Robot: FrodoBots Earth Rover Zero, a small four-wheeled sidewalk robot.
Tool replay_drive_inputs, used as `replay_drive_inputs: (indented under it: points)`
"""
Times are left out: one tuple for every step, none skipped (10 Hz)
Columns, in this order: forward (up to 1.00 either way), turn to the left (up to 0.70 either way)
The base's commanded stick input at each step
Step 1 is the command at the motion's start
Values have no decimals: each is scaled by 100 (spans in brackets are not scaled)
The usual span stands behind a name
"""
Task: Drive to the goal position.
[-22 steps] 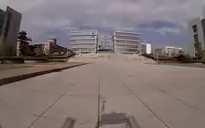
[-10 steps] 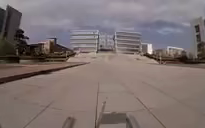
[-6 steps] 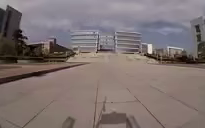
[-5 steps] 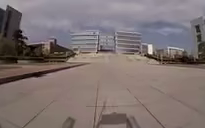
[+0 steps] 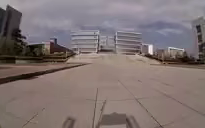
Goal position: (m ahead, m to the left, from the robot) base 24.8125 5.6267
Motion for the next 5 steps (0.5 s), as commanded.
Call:
replay_drive_inputs:
  points:
    - [100, 0]
    - [100, 0]
    - [100, 0]
    - [100, 0]
    - [100, 0]
